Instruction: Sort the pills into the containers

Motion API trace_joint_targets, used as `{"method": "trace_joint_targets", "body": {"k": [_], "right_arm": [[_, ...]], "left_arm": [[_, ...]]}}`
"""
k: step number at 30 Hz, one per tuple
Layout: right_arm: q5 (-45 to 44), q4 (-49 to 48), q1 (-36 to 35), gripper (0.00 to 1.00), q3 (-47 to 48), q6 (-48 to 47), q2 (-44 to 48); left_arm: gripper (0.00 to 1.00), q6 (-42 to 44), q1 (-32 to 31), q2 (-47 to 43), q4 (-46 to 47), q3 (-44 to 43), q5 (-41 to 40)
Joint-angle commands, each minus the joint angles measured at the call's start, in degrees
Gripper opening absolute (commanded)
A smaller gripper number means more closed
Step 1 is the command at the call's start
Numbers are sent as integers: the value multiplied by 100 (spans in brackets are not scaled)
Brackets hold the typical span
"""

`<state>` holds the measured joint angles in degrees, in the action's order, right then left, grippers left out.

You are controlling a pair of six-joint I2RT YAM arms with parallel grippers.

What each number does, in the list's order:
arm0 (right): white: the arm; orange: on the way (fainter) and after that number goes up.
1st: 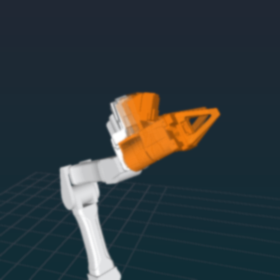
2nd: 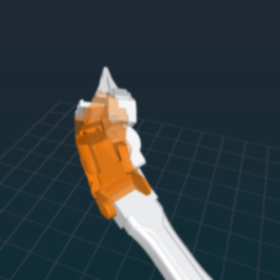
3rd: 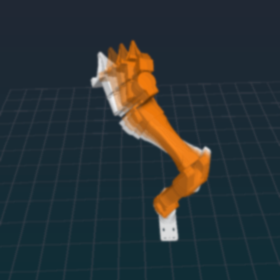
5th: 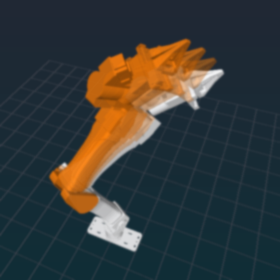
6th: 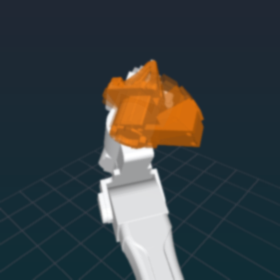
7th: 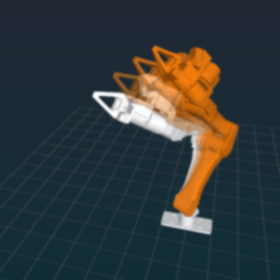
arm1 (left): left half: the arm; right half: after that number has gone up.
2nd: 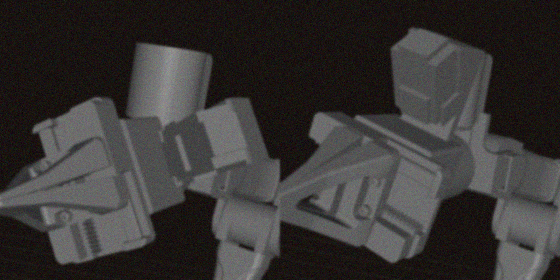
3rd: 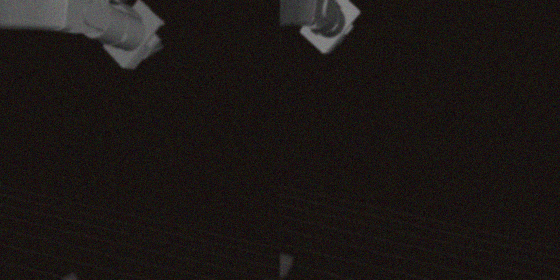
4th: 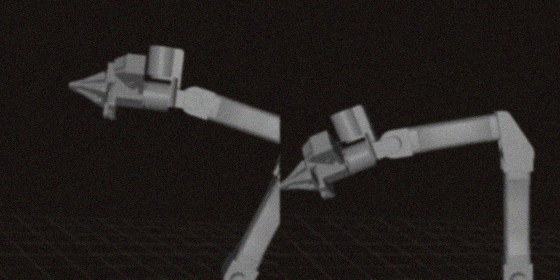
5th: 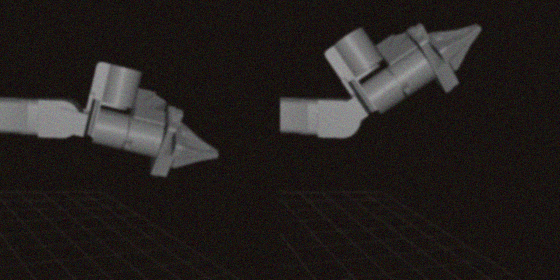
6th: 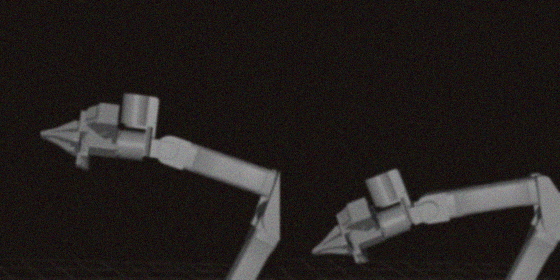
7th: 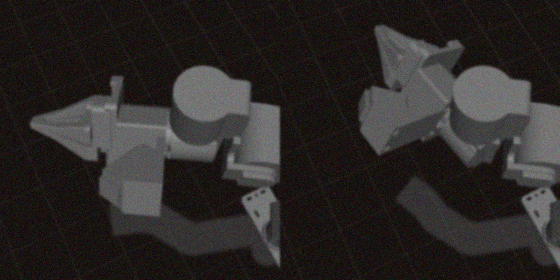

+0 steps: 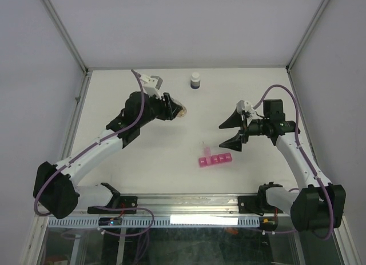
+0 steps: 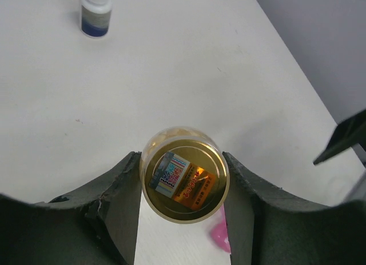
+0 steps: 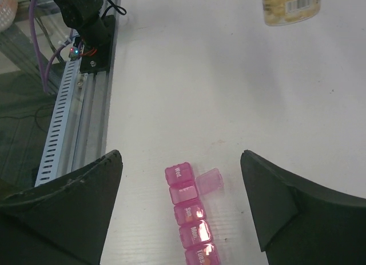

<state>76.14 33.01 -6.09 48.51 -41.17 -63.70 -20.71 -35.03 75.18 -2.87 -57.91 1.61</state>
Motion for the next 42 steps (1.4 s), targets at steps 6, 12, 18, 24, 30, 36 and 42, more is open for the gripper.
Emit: {"method": "trace_joint_targets", "body": {"k": [6,12,18,24,30,36,42], "right_arm": [[103,1283,-320,88,1005,-2007,-275],[-26,1471,-479,88,1016,-2152,-265],[59,1584,-490,88,887,-2218,-185],[163,2275,-489,88,949,-2939,-160],[-10,2289,-481,88,967,-2773,-73],[-161,2218,-487,88,999,-2533,-93],[-240,2201,-486,87,1110,-2319,-200]], "left_arm": [[0,-1086,-53,-1995,1897,1918,1801],[0,-1598,-154,-2784,3191,3110,2028],[0,-1660,-375,-2799,3802,3348,1993],[0,-1635,-792,-2401,3983,3260,1783],[0,-1448,-1208,-2251,3988,3130,1381],[0,-1353,-1412,-1943,4062,2966,1297],[0,-1192,-1424,-1670,4108,2699,1274]]}}
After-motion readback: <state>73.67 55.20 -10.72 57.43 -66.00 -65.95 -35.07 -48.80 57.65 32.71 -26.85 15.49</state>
